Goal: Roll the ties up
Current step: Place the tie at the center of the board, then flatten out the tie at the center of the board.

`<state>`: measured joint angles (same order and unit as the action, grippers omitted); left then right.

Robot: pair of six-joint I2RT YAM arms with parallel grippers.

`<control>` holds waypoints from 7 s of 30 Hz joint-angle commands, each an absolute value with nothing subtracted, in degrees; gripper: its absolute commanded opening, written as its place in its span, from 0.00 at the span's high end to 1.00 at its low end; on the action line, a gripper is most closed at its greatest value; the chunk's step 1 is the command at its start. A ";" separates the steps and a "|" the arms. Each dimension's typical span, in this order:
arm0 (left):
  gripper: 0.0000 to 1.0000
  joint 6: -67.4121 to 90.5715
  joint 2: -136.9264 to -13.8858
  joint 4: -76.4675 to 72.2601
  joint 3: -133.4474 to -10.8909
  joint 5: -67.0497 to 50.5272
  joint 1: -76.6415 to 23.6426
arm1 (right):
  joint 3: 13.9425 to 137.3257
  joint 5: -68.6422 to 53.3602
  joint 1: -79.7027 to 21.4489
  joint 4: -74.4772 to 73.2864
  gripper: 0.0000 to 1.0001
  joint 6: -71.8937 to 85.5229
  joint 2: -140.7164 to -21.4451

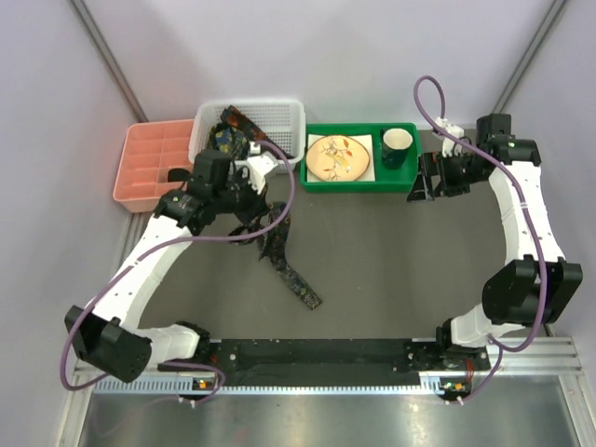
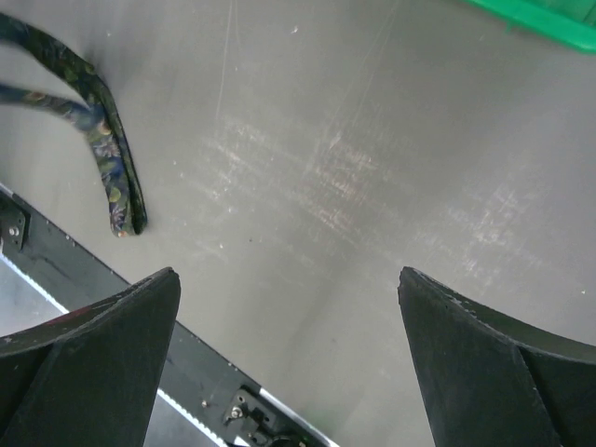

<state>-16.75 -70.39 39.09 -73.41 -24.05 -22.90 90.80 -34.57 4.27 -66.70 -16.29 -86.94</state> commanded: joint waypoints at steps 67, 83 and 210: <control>0.19 -43.41 -71.28 33.31 -50.01 -41.49 -20.38 | 71.47 -22.51 -4.04 -65.30 1.00 -26.51 -90.64; 0.11 -18.47 -77.60 22.94 -49.49 -45.53 -19.51 | 60.50 -27.07 -23.36 -68.21 0.24 -41.92 -66.63; 0.52 -20.56 -92.72 31.55 -50.98 -20.84 -47.37 | 70.40 -13.44 10.46 -61.70 1.00 -19.60 -94.05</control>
